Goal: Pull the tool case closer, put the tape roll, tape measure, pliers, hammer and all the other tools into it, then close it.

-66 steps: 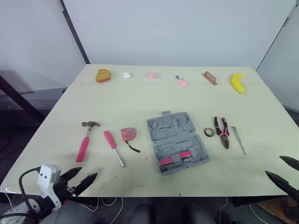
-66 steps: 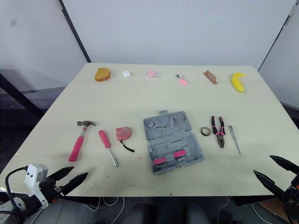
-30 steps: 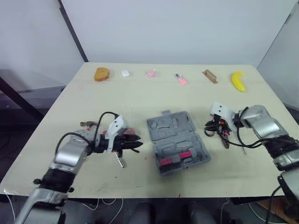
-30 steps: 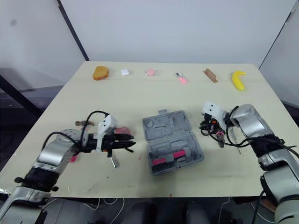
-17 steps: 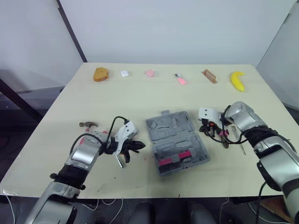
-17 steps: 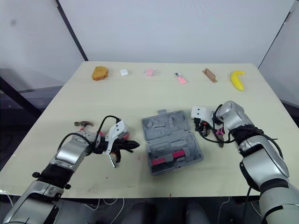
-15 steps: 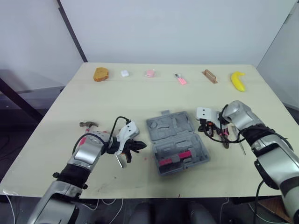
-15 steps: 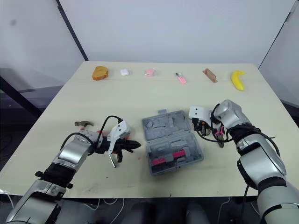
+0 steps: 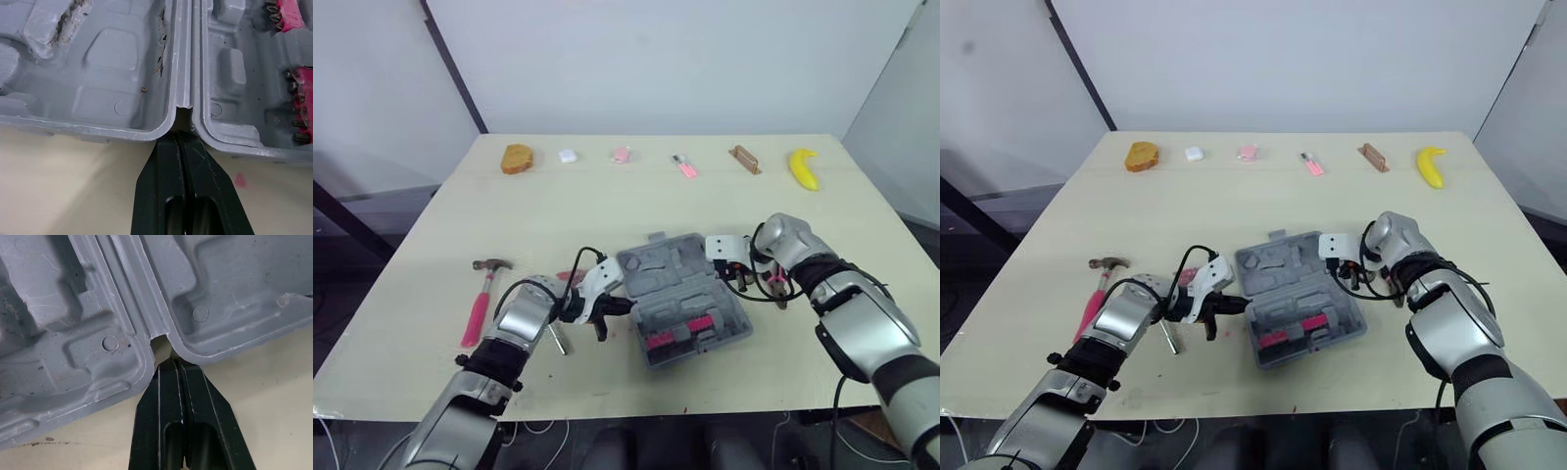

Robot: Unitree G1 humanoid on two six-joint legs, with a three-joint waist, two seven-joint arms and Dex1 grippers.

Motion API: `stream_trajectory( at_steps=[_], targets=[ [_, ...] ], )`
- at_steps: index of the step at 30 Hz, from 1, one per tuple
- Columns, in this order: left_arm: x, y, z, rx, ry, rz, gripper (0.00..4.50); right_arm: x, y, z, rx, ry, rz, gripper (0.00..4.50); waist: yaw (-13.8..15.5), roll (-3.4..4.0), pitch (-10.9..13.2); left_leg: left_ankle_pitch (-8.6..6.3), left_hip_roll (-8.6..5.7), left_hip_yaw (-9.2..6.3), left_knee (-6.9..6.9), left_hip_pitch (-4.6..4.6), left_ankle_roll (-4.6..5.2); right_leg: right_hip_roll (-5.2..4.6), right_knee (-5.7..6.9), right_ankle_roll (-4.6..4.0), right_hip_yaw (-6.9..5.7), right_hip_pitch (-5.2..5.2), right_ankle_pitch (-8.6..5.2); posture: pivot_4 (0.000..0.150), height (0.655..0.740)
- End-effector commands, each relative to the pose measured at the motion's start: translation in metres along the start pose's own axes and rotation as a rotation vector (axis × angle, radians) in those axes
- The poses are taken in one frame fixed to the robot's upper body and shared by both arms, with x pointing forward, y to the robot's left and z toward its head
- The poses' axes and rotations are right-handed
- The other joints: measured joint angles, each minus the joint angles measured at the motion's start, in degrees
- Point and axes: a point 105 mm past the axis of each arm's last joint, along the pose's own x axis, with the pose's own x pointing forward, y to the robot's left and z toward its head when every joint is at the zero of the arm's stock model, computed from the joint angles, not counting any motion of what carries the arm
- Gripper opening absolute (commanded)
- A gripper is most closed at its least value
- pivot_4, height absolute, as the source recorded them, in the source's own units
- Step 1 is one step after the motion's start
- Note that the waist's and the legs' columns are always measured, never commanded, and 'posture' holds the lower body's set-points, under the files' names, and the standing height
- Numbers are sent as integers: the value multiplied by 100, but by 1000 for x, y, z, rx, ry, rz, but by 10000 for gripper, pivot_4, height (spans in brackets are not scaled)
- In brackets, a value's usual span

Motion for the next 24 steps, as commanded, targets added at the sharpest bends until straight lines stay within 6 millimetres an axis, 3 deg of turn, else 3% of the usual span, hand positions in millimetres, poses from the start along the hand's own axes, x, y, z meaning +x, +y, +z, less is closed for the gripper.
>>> stream_trajectory(
  at_steps=[1,12,24],
  targets=[
    [0,3,15,47,-32,6,198,5,9,11,-8,-60,62,0,0,0,0,0,0,-5,0,0,1,0,1,0,0,0,0,1500,7400],
    [-8,2,5,136,24,-28,198,7,35,4,25,-118,123,0,0,0,0,-8,-6,-35,4,0,13,-3,15,-1,-5,0,0,1500,7400],
    [-3,-9,2,237,53,-99,198,0,69,-11,76,-136,105,0,51,-1,-1,-11,-13,-43,8,-2,19,-10,13,-1,-12,4,-1,1500,7400]
  ],
)
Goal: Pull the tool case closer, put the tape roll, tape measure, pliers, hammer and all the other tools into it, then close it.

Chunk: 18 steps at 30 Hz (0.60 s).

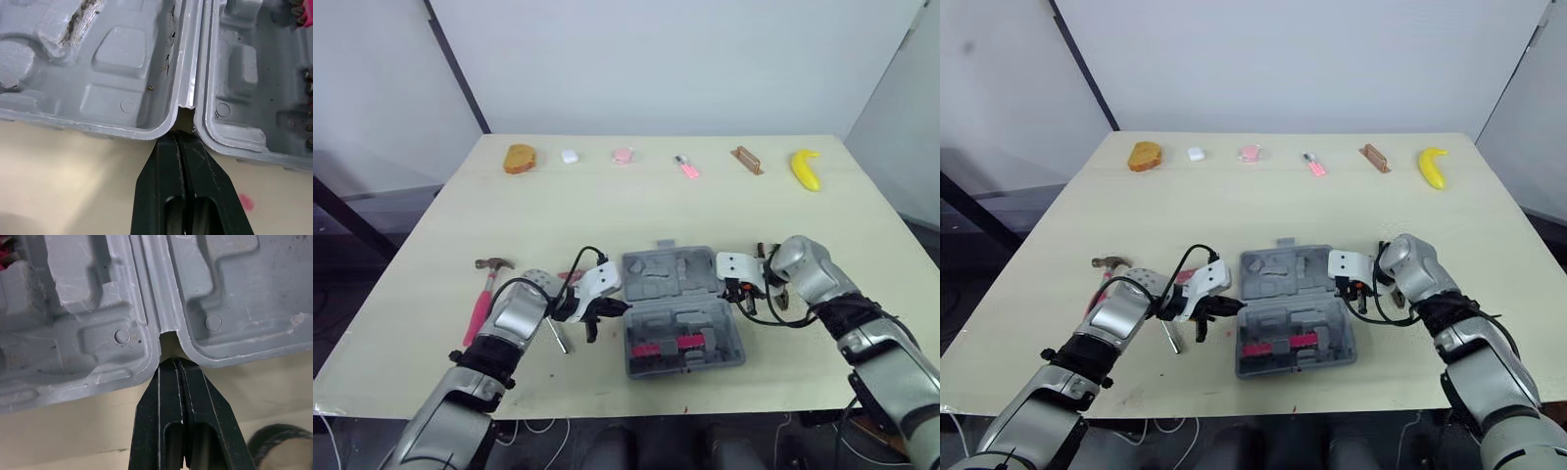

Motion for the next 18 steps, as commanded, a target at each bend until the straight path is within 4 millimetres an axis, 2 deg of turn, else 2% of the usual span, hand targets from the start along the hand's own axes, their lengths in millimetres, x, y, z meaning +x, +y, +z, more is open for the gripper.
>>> stream_trajectory(
  at_steps=[1,11,18],
  targets=[
    [4,-6,8,56,-15,-37,198,5,17,0,24,-17,53,0,1,0,0,0,-1,1,1,0,0,0,-1,0,1,0,0,1500,7400],
    [8,-15,8,87,-17,-87,198,-3,32,-12,84,-14,36,0,46,0,0,-1,-4,-5,9,-2,2,0,0,1,-3,4,0,1500,7400],
    [10,-18,7,99,-18,-102,198,-3,34,-14,101,-17,26,0,105,0,0,-1,-4,-4,15,-2,2,0,0,1,-3,8,-1,1500,7400]
  ],
)
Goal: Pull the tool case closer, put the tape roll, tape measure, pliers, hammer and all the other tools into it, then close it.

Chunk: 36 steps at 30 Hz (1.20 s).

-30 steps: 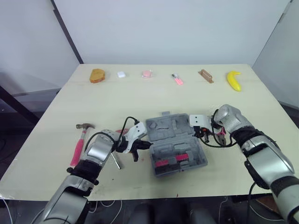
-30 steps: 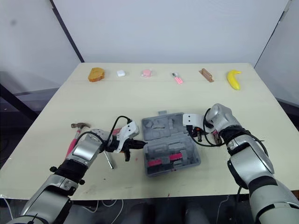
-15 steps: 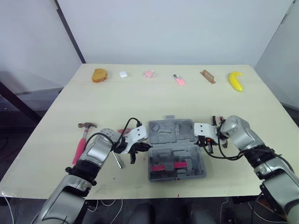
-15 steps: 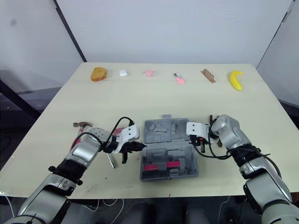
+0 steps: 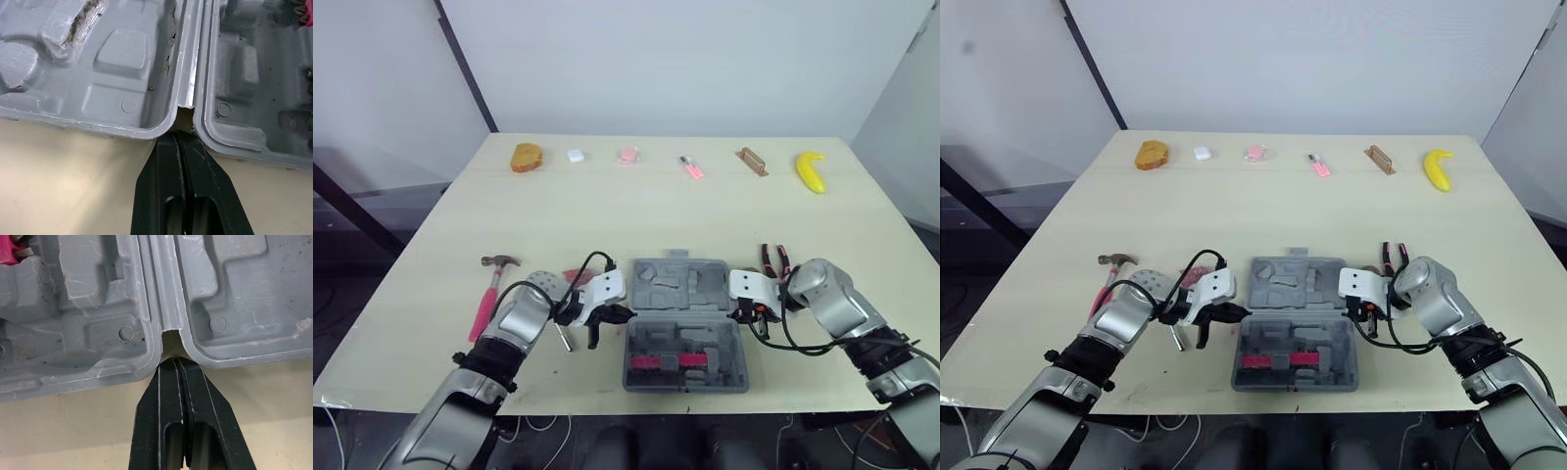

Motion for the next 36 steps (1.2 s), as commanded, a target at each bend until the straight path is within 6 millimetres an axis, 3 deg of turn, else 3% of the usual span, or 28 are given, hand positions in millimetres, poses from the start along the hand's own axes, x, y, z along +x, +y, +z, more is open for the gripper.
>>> stream_trajectory(
  at_steps=[1,14,36],
  targets=[
    [5,-7,5,44,-10,-37,198,3,7,-2,5,-1,21,0,6,0,0,0,0,0,1,0,0,0,0,0,0,1,0,1500,7400],
    [7,-17,3,47,-9,-64,198,-1,17,-12,23,16,34,0,22,0,0,0,-1,-4,5,0,0,-1,0,0,-4,4,0,1500,7400],
    [5,-23,-5,19,5,-58,198,3,28,-10,38,10,57,0,18,-1,-1,0,0,-6,5,1,0,0,0,1,-6,5,0,1500,7400]
  ],
)
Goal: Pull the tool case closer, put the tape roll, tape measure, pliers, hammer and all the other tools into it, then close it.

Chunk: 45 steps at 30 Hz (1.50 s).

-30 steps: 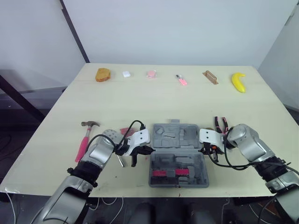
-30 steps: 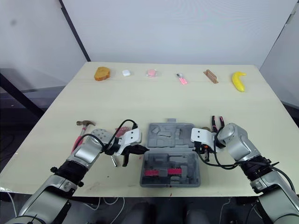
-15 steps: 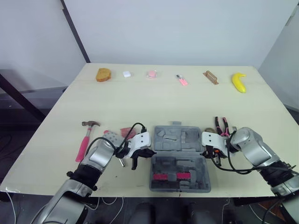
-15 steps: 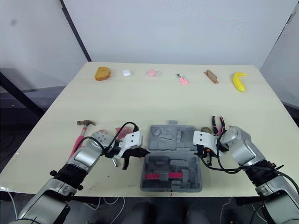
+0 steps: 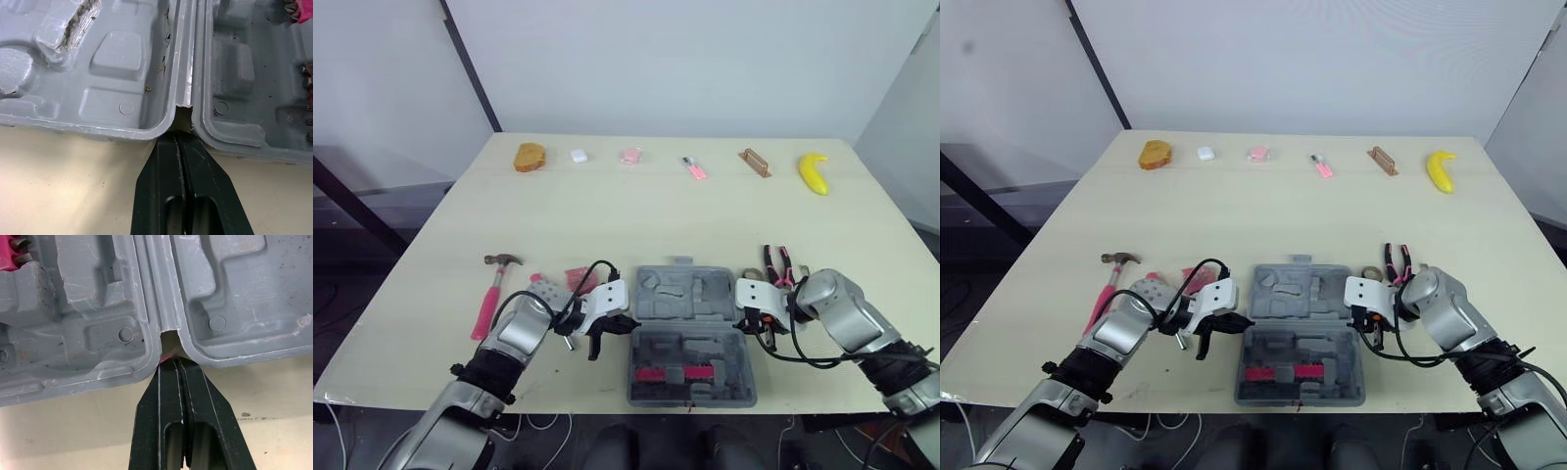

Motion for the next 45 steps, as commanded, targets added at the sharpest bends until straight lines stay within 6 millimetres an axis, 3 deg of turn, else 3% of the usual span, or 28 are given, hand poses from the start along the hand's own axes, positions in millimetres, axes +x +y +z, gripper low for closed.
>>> stream_trajectory(
  at_steps=[1,45],
  targets=[
    [2,-7,-3,-4,9,-21,198,6,11,-3,6,6,45,0,-1,0,0,0,0,0,0,0,0,0,0,0,0,0,0,1500,7400],
    [-2,-50,-16,-66,27,-70,198,2,46,-9,67,1,106,0,-3,0,-1,0,2,-2,0,1,0,0,0,0,0,1,-1,1500,7400]
  ],
)
